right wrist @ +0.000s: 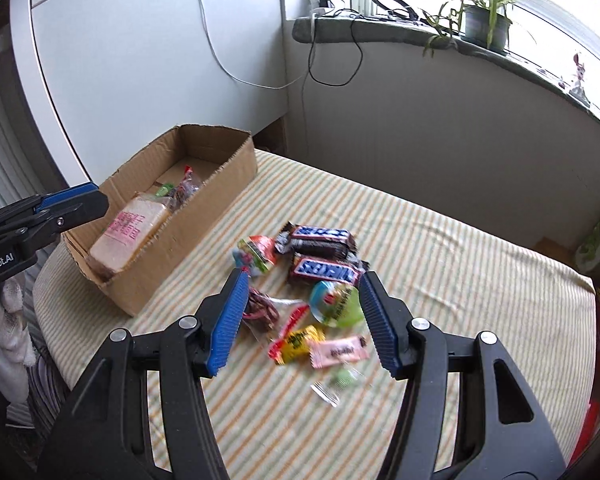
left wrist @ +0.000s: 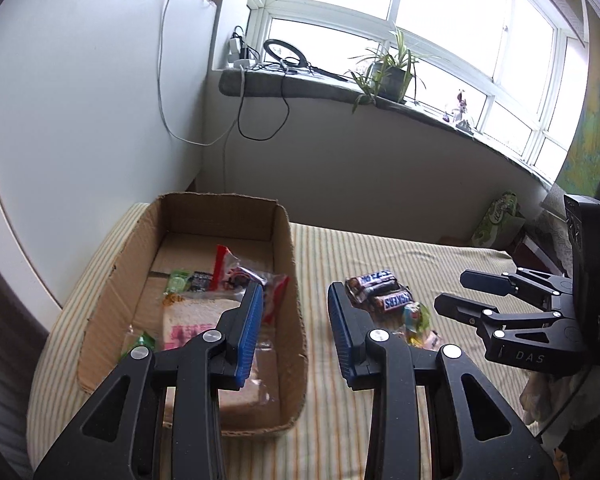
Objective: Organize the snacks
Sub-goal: 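Withdraw both open tools from the box toward the remaining snacks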
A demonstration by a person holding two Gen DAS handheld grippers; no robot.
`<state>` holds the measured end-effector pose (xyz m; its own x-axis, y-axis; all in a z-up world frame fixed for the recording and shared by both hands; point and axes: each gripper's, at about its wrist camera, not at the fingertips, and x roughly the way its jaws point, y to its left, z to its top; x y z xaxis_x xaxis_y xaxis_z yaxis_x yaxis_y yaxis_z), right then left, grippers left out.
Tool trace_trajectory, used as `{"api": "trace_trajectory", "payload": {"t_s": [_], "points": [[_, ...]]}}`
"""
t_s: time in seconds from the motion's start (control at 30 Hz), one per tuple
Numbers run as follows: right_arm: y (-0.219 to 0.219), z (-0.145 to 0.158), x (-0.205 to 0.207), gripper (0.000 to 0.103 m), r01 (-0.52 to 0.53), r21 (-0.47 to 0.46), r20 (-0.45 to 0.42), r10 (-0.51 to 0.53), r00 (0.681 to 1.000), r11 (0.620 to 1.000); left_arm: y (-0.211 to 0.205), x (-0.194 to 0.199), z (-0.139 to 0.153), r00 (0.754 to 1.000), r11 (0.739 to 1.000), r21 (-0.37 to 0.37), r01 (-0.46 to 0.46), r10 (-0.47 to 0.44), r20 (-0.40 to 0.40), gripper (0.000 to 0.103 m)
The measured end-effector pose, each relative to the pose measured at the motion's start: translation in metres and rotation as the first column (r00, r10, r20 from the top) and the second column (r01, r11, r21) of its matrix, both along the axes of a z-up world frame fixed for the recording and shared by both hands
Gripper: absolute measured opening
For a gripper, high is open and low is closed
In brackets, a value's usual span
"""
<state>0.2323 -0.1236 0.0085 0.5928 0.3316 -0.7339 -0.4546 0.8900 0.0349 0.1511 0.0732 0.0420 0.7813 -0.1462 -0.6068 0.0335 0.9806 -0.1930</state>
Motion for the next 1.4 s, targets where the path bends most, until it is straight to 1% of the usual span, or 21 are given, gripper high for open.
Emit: {"api": "trace_trajectory", "payload": {"t_s": [0.07,0.1,0.13,0.17,0.23,0.37,0.43,0.5,0.53,0.57,0.63,0.83,0.9,0.93,1.07,1.23,1.3,1.4], "points": [[-0.018,-0.008,-0.002,0.060,0.029,0.000,-0.021,-0.029,0.999,1.000,-0.013,-0.004,-0.003,0.999,0.999,-0.010,0.031,-0.032,-0.009,0.033],[-0.026,-0.013,-0.003,0.060,0.040,0.000,-0.035,-0.040,0.999,0.999,-0.020,-0.006,-0.005,0.999,0.999,-0.016,0.050,-0.050,-0.017,0.035],[-0.034,-0.018,-0.003,0.060,0.051,0.002,-0.048,-0.051,0.998,0.999,-0.028,-0.007,-0.008,0.997,0.997,-0.021,0.072,-0.072,-0.022,0.044],[-0.040,-0.024,-0.004,0.061,0.060,0.004,-0.061,-0.060,0.996,0.998,-0.036,-0.009,-0.010,0.995,0.996,-0.019,0.092,-0.093,-0.024,0.051],[-0.046,-0.037,-0.006,0.066,0.060,0.009,-0.082,-0.059,0.995,0.998,-0.050,-0.008,-0.017,0.991,0.992,-0.015,0.128,-0.129,-0.033,0.052],[-0.046,-0.060,-0.009,0.067,0.056,-0.021,-0.095,-0.057,0.994,0.998,-0.069,-0.002,-0.037,0.983,0.985,-0.057,0.165,-0.169,-0.072,0.056],[-0.042,-0.067,-0.013,0.067,0.040,-0.033,-0.091,-0.043,0.995,0.999,-0.078,0.003,-0.046,0.980,0.984,-0.057,0.171,-0.176,-0.093,0.057],[-0.038,-0.071,-0.015,0.067,0.030,-0.048,-0.079,-0.034,0.996,0.998,-0.086,0.006,-0.056,0.977,0.983,-0.052,0.177,-0.182,-0.112,0.061],[-0.036,-0.073,-0.015,0.067,0.025,-0.053,-0.077,-0.029,0.997,0.998,-0.089,0.008,-0.060,0.977,0.984,-0.047,0.174,-0.178,-0.118,0.064],[-0.035,-0.074,-0.015,0.067,0.022,-0.058,-0.075,-0.027,0.997,0.998,-0.091,0.009,-0.063,0.978,0.985,-0.040,0.168,-0.171,-0.120,0.064],[-0.034,-0.076,-0.016,0.067,0.014,-0.059,-0.074,-0.019,0.997,0.998,-0.094,0.016,-0.067,0.979,0.988,-0.028,0.155,-0.157,-0.127,0.064],[-0.030,-0.080,-0.013,0.067,0.000,-0.069,-0.080,-0.006,0.997,0.998,-0.100,0.037,-0.078,0.979,0.992,-0.025,0.125,-0.127,-0.162,0.065],[-0.028,-0.082,-0.009,0.067,-0.002,-0.068,-0.092,-0.005,0.996,0.998,-0.105,0.041,-0.080,0.979,0.992,-0.010,0.124,-0.124,-0.165,0.068],[-0.026,-0.084,-0.006,0.067,-0.001,-0.070,-0.098,-0.006,0.995,0.998,-0.107,0.042,-0.080,0.979,0.993,-0.003,0.121,-0.119,-0.165,0.071],[-0.023,-0.085,-0.002,0.067,-0.002,-0.076,-0.102,-0.006,0.995,0.997,-0.109,0.048,-0.082,0.980,0.994,0.019,0.110,-0.105,-0.171,0.071],[-0.022,-0.085,0.002,0.065,0.006,-0.072,-0.105,-0.013,0.994,0.997,-0.105,0.053,-0.090,0.977,0.994,0.030,0.101,-0.093,-0.189,0.071],[-0.024,-0.085,0.003,0.058,0.014,-0.073,-0.104,-0.022,0.994,0.997,-0.104,0.054,-0.093,0.975,0.995,0.024,0.102,-0.095,-0.200,0.072],[-0.024,-0.085,0.004,0.052,0.017,-0.083,-0.099,-0.025,0.995,0.996,-0.103,0.056,-0.094,0.975,0.995,0.024,0.102,-0.095,-0.203,0.072]]}}
